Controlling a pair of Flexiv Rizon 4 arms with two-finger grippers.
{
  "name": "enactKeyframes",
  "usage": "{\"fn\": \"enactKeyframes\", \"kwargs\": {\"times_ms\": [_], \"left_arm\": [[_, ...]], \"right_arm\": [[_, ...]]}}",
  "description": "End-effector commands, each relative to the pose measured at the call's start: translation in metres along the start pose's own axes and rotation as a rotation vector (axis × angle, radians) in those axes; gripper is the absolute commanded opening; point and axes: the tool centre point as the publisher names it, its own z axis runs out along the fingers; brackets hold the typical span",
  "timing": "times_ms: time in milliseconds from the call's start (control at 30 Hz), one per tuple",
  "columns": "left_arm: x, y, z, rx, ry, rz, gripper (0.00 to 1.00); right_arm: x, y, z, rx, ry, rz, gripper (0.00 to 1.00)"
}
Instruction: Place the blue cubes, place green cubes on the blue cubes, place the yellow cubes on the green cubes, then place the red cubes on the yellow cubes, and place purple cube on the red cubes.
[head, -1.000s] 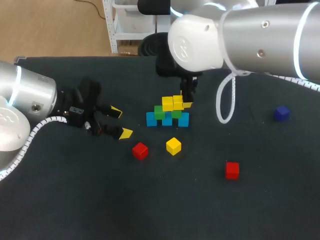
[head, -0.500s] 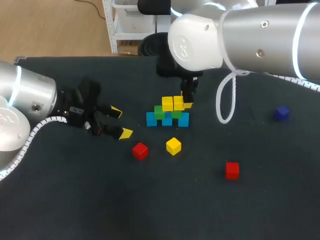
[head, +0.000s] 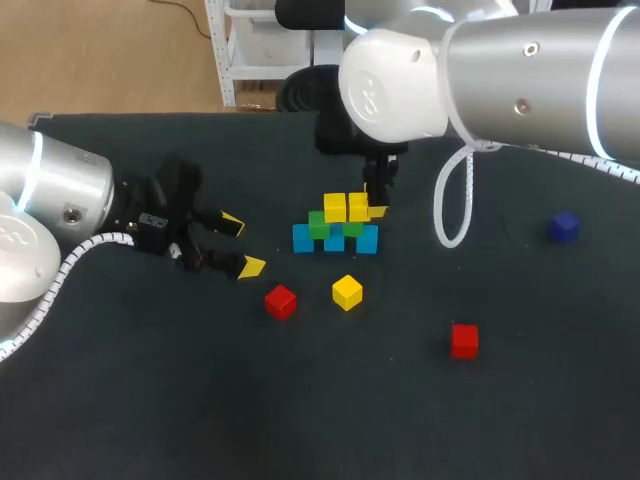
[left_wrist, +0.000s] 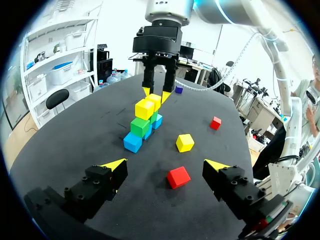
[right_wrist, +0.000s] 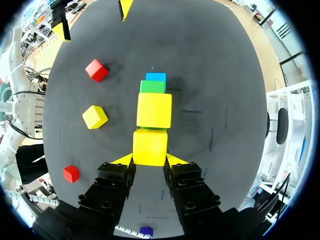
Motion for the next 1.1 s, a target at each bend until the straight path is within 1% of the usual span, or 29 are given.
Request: {"fn": "enactKeyframes", "kwargs": {"times_ms": [33,700,733,767,800,867,900,933,967,1000,1033,1100], "left_arm": [[0.002,-0.0001,-0.0001,-0.001,-0.008,0.003,1.0],[0.002,-0.0001,-0.0001,-0.001,-0.008,0.003,1.0],[0.002,-0.0001,-0.0001,-0.001,-0.008,0.003,1.0],[0.002,-0.0001,-0.0001,-0.001,-0.008,0.003,1.0],[0.002,-0.0001,-0.0001,-0.001,-0.008,0.003,1.0],[0.002,-0.0001,-0.0001,-0.001,-0.008,0.003,1.0],[0.002,-0.0001,-0.0001,-0.001,-0.008,0.003,1.0],[0.002,-0.0001,-0.0001,-0.001,-0.008,0.003,1.0],[0.002,-0.0001,-0.0001,-0.001,-0.008,0.003,1.0],[0.002,-0.0001,-0.0001,-0.001,-0.008,0.003,1.0],[0.002,-0.0001,-0.0001,-0.001,-0.008,0.003,1.0],[0.002,-0.0001,-0.0001,-0.001,-0.008,0.003,1.0]], "right_arm": [[-0.0011,-0.0019,0.0002,-0.004,-0.002,-0.003,0.0],[-0.004,-0.004,0.0003,-0.004,0.003,-0.003,0.0],[-0.004,-0.004,0.0003,-0.004,0.004,-0.002,0.06],[-0.004,-0.004,0.0003,-0.003,0.004,-0.001,0.18],[-0.004,-0.004,0.0002,-0.003,0.004,0.0,0.24],[-0.0036,-0.0043,-0.0001,-0.001,0.003,0.004,0.45],[-0.0035,-0.0043,-0.0001,-0.001,0.003,0.005,0.48],[-0.0034,-0.0043,-0.0001,-0.001,0.003,0.006,0.58],[-0.0034,-0.0042,-0.0002,-0.001,0.003,0.008,0.76],[-0.0032,-0.0042,-0.0003,0.0,0.002,0.008,0.91],[-0.0032,-0.0042,-0.0003,0.001,0.002,0.009,1.0],[-0.0031,-0.0042,-0.0003,0.002,0.002,0.01,1.0]]}}
